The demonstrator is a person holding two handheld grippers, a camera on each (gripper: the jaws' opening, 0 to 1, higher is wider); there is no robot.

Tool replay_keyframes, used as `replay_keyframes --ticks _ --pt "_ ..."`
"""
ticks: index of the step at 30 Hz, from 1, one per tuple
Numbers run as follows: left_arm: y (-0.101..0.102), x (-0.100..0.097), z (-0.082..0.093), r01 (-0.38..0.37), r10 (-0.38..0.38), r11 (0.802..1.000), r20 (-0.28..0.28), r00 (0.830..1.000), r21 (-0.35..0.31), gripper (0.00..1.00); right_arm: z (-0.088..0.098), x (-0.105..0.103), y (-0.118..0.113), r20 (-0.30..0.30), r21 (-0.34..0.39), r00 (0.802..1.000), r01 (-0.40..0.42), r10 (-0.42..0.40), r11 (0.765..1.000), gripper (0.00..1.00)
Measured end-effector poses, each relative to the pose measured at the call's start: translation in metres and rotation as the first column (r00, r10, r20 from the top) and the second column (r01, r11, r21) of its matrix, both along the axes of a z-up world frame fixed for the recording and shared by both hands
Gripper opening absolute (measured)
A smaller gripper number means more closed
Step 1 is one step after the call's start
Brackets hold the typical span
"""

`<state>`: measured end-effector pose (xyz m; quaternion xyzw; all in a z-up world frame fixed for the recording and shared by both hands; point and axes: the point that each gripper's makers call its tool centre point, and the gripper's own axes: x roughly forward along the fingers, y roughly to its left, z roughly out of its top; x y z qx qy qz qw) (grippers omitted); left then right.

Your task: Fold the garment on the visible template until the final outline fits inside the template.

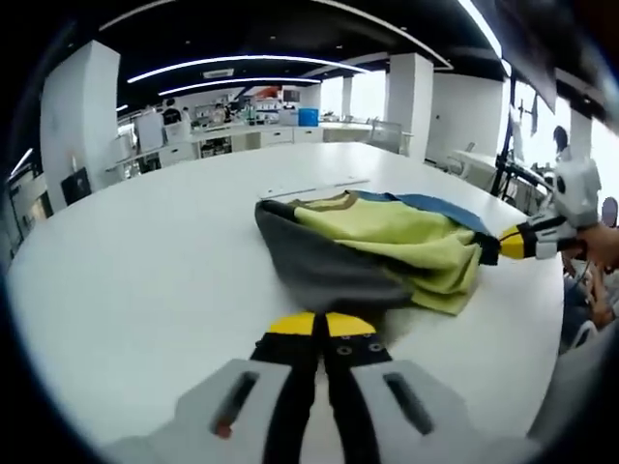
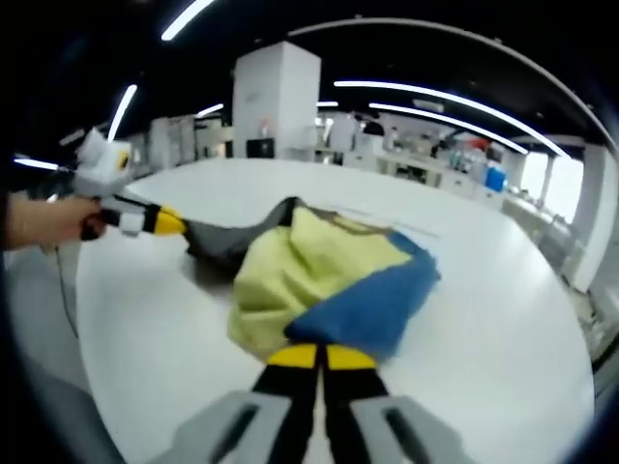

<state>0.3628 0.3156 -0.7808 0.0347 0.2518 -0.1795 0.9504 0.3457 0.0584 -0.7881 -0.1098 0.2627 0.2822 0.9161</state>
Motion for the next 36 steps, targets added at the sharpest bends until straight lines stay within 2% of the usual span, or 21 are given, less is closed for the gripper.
replay_keyframes --ticks 2,6,16,21,30,31,32,36 --pt "0.01 -0.001 -0.003 -0.014 0.014 1.0 -0.006 1.0 0.012 0.0 0.007 -0.001 -0.007 0.008 0.001 1.0 0.011 -0.011 1.0 0.0" --pt "0.028 -0.003 -0.004 -0.073 0.074 0.997 -0.027 0.997 0.012 0.0 0.023 -0.001 -0.024 0.009 0.046 0.999 0.039 -0.04 0.998 0.0" --pt "0.073 -0.001 -0.009 -0.137 0.141 0.987 -0.044 0.989 0.082 0.0 0.045 0.02 -0.088 0.028 0.011 0.988 0.151 -0.151 0.988 0.0" --pt "0.089 0.0 -0.015 -0.15 0.159 0.979 -0.057 0.986 0.135 0.0 0.045 0.027 -0.114 0.014 -0.02 0.981 0.193 -0.192 0.981 0.0" --pt "0.116 0.005 -0.022 -0.189 0.205 0.968 -0.08 0.976 0.166 0.0 0.041 0.038 -0.16 -0.017 -0.047 0.957 0.29 -0.291 0.956 0.0" --pt "0.118 0.005 -0.023 -0.19 0.206 0.967 -0.08 0.975 0.168 0.0 0.041 0.039 -0.165 -0.018 -0.044 0.953 0.303 -0.304 0.952 0.0" --pt "0.128 0.008 -0.024 -0.197 0.214 0.964 -0.084 0.973 0.178 0.0 0.041 0.041 -0.169 -0.021 -0.037 0.948 0.315 -0.316 0.948 0.0" --pt "0.133 0.012 -0.026 -0.204 0.226 0.96 -0.097 0.969 0.194 0.0 0.035 0.051 -0.193 -0.066 -0.023 0.921 0.384 -0.385 0.923 0.0"
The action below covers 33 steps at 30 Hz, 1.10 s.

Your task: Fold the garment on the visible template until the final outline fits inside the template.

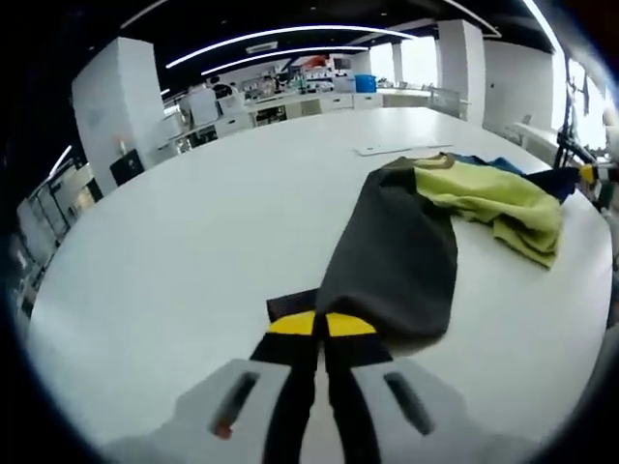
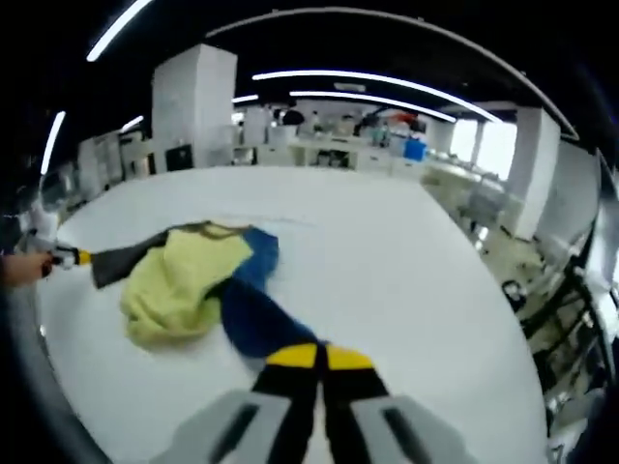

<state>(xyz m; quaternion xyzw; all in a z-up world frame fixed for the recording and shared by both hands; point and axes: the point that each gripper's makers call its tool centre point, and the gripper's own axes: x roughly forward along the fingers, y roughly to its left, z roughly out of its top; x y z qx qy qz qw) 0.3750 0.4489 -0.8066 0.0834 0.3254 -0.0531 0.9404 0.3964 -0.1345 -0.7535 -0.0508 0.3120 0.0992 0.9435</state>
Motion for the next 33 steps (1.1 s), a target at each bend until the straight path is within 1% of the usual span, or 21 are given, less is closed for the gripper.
replay_keyframes --ticks 3,6,7,11,14,15,16,17,19,22,25,28,31,33 --pt "0.007 0.005 -0.001 0.006 -0.006 1.0 -0.004 1.0 0.02 0.0 -0.002 0.004 -0.013 -0.011 -0.02 1.0 0.02 -0.02 1.0 0.0" --pt "0.013 0.01 -0.003 0.013 -0.012 0.999 -0.019 1.0 0.049 0.0 -0.009 0.006 -0.027 -0.039 -0.054 0.998 0.038 -0.041 0.998 0.0" --pt "0.015 0.011 -0.004 0.013 -0.012 0.999 -0.022 1.0 0.053 0.0 -0.01 0.005 -0.03 -0.049 -0.055 0.998 0.048 -0.05 0.997 0.0" --pt "0.023 0.018 -0.005 0.016 -0.014 0.997 -0.036 0.999 0.078 0.0 -0.017 0.013 -0.044 -0.07 -0.089 0.995 0.059 -0.065 0.994 0.0" --pt "0.03 0.024 -0.008 0.014 -0.009 0.995 -0.047 0.999 0.095 0.0 -0.023 0.02 -0.055 -0.087 -0.101 0.993 0.071 -0.08 0.992 0.0" --pt "0.034 0.026 -0.009 0.012 -0.006 0.994 -0.052 0.999 0.106 0.0 -0.027 0.022 -0.062 -0.108 -0.103 0.989 0.087 -0.098 0.991 0.0" --pt "0.035 0.025 -0.008 0.01 -0.003 0.994 -0.055 0.998 0.113 0.0 -0.027 0.022 -0.064 -0.112 -0.106 0.988 0.091 -0.103 0.99 0.0" --pt "0.038 0.028 -0.008 0.007 0.0 0.993 -0.056 0.998 0.116 0.0 -0.028 0.02 -0.065 -0.124 -0.11 0.986 0.098 -0.111 0.989 0.0" --pt "0.045 0.032 -0.009 -0.001 0.009 0.993 -0.06 0.998 0.122 0.0 -0.032 0.025 -0.077 -0.145 -0.132 0.981 0.111 -0.13 0.985 0.0" --pt "0.052 0.034 -0.009 -0.016 0.026 0.991 -0.069 0.997 0.136 0.0 -0.033 0.025 -0.08 -0.159 -0.145 0.979 0.109 -0.132 0.983 0.0" --pt "0.06 0.037 -0.01 -0.032 0.042 0.99 -0.072 0.997 0.137 0.0 -0.038 0.027 -0.089 -0.187 -0.167 0.972 0.111 -0.142 0.98 0.0" --pt "0.066 0.038 -0.01 -0.055 0.064 0.991 -0.072 0.995 0.123 0.0 -0.041 0.031 -0.1 -0.203 -0.186 0.967 0.117 -0.155 0.976 0.0" --pt "0.078 0.041 -0.011 -0.056 0.067 0.988 -0.076 0.995 0.143 0.0 -0.042 0.031 -0.108 -0.208 -0.207 0.963 0.127 -0.17 0.97 0.0" --pt "0.079 0.042 -0.01 -0.057 0.068 0.988 -0.073 0.995 0.146 0.0 -0.044 0.032 -0.112 -0.216 -0.218 0.961 0.124 -0.172 0.968 0.0"
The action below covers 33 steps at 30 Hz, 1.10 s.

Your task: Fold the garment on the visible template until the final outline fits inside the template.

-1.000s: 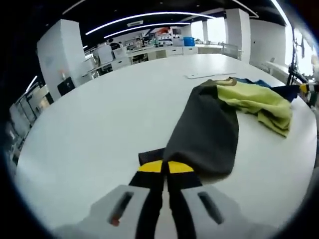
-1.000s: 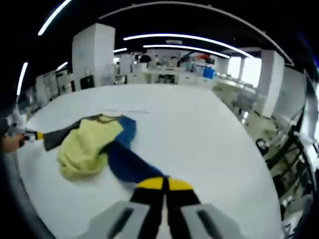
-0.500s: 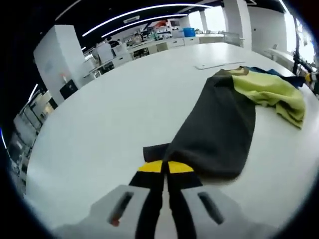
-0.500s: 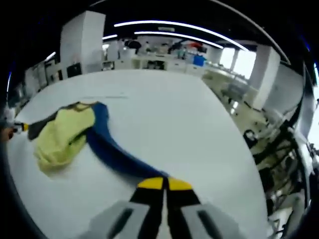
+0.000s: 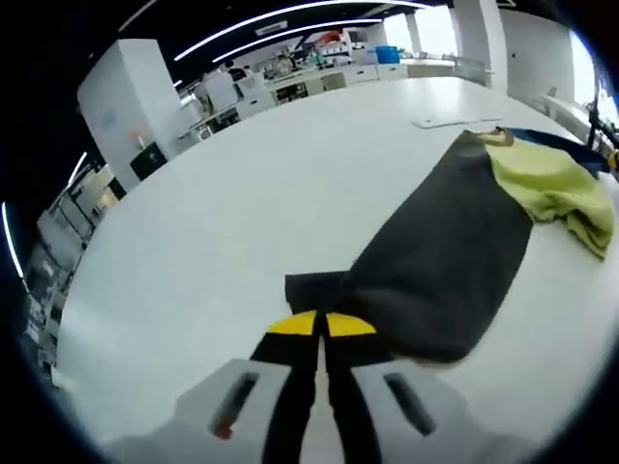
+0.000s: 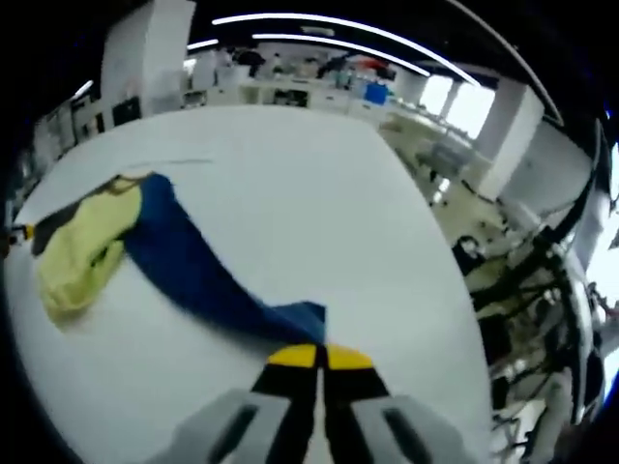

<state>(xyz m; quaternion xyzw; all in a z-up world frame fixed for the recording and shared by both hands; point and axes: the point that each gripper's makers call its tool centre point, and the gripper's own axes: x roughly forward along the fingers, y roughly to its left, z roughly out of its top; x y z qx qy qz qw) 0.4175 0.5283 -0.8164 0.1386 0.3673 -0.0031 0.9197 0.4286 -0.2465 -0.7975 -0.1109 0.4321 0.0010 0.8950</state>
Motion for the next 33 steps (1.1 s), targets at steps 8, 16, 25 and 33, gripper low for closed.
replay_keyframes --ticks 8,16,25,33 --pt "0.005 0.005 0.003 0.0 0.0 1.0 0.003 1.0 0.017 0.0 -0.007 0.003 -0.007 -0.029 -0.029 0.999 -0.023 0.023 0.999 0.0" --pt "-0.003 -0.002 0.008 0.023 -0.023 1.0 0.024 0.999 -0.006 0.13 -0.003 0.003 0.004 0.002 0.007 0.999 -0.036 0.036 0.999 0.14" --pt "-0.021 -0.013 0.015 0.061 -0.054 0.992 0.071 0.996 -0.11 0.41 0.015 0.001 0.049 0.059 0.182 0.992 -0.119 0.11 0.976 0.62" --pt "-0.066 -0.029 0.04 0.166 -0.118 0.952 0.193 0.974 -0.258 0.71 0.041 -0.001 0.11 0.149 0.239 0.954 -0.289 0.259 0.927 0.81"
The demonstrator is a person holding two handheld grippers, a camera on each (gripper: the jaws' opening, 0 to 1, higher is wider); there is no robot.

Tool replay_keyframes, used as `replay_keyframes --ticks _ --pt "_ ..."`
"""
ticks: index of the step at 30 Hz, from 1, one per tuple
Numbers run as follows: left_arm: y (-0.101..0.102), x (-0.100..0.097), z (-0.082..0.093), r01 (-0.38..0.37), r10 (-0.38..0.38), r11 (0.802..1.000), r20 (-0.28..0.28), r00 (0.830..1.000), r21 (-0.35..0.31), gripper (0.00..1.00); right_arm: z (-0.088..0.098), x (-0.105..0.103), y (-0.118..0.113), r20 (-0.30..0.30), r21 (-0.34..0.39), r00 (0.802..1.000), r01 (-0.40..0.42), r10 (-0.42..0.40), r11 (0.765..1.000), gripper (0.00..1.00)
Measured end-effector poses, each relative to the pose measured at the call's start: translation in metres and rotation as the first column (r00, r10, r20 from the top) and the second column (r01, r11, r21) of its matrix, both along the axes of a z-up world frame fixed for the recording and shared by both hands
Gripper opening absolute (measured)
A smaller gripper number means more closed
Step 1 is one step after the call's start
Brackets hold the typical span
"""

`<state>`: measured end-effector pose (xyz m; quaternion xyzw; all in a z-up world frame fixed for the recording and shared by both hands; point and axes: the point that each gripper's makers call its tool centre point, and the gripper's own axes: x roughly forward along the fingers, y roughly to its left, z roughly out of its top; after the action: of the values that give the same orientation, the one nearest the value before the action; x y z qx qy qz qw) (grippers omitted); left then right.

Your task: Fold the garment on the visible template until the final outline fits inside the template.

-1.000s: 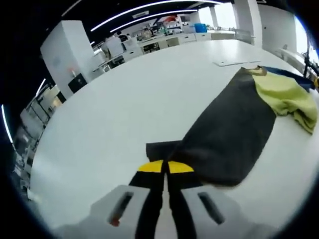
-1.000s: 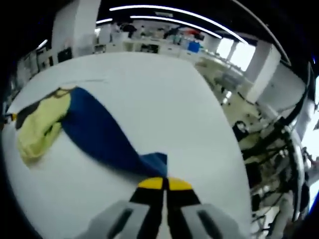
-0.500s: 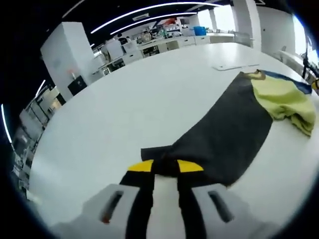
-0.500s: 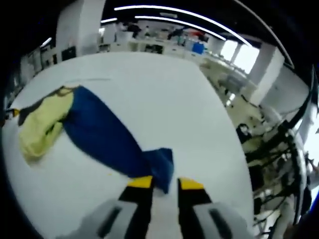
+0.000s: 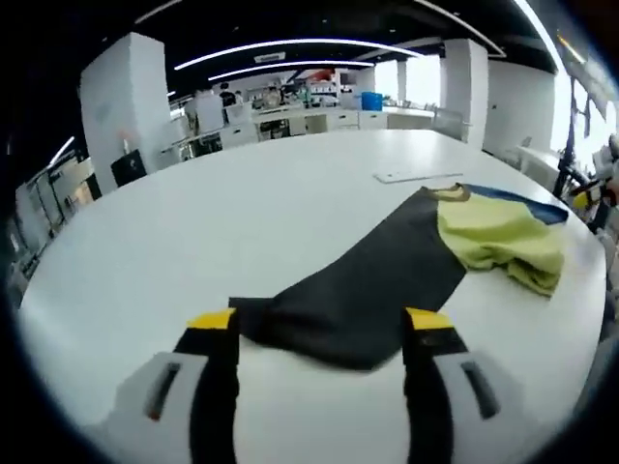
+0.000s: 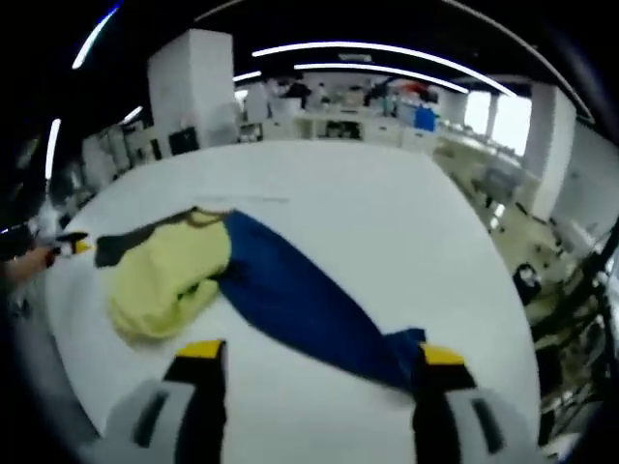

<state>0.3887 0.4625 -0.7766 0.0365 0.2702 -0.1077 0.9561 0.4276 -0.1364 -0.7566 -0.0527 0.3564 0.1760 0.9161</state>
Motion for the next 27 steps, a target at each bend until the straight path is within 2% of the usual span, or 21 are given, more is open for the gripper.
replay_keyframes --ticks 4,6,8,9,14,16,21,27 --pt "-0.014 -0.013 0.004 0.032 -0.032 0.999 0.011 0.999 -0.011 0.8 0.015 -0.009 0.049 0.007 0.101 0.996 -0.088 0.088 0.991 0.81" --pt "-0.019 -0.015 0.005 0.045 -0.044 0.999 0.026 0.999 -0.021 0.84 0.02 -0.012 0.065 0.011 0.133 0.992 -0.127 0.126 0.983 0.81" --pt "-0.025 -0.019 0.006 0.06 -0.059 0.997 0.033 0.998 -0.04 0.87 0.025 -0.015 0.082 0.021 0.144 0.987 -0.161 0.16 0.976 0.81" --pt "-0.029 -0.022 0.007 0.068 -0.067 0.997 0.036 0.997 -0.043 0.89 0.028 -0.02 0.097 0.031 0.147 0.979 -0.204 0.202 0.968 0.81" --pt "-0.052 -0.034 0.012 0.125 -0.122 0.991 0.052 0.991 -0.052 0.95 0.032 -0.031 0.135 0.037 0.154 0.952 -0.306 0.304 0.939 0.82" --pt "-0.055 -0.036 0.013 0.139 -0.136 0.988 0.059 0.989 -0.066 0.98 0.032 -0.033 0.148 0.042 0.166 0.941 -0.337 0.335 0.927 0.81" --pt "-0.089 -0.044 0.02 0.199 -0.194 0.977 0.073 0.978 -0.072 0.99 0.024 -0.045 0.179 0.037 0.178 0.914 -0.404 0.404 0.897 0.79" --pt "-0.117 -0.046 0.02 0.265 -0.259 0.961 0.075 0.963 -0.083 0.99 0.012 -0.059 0.212 0.03 0.177 0.88 -0.471 0.473 0.864 0.76"
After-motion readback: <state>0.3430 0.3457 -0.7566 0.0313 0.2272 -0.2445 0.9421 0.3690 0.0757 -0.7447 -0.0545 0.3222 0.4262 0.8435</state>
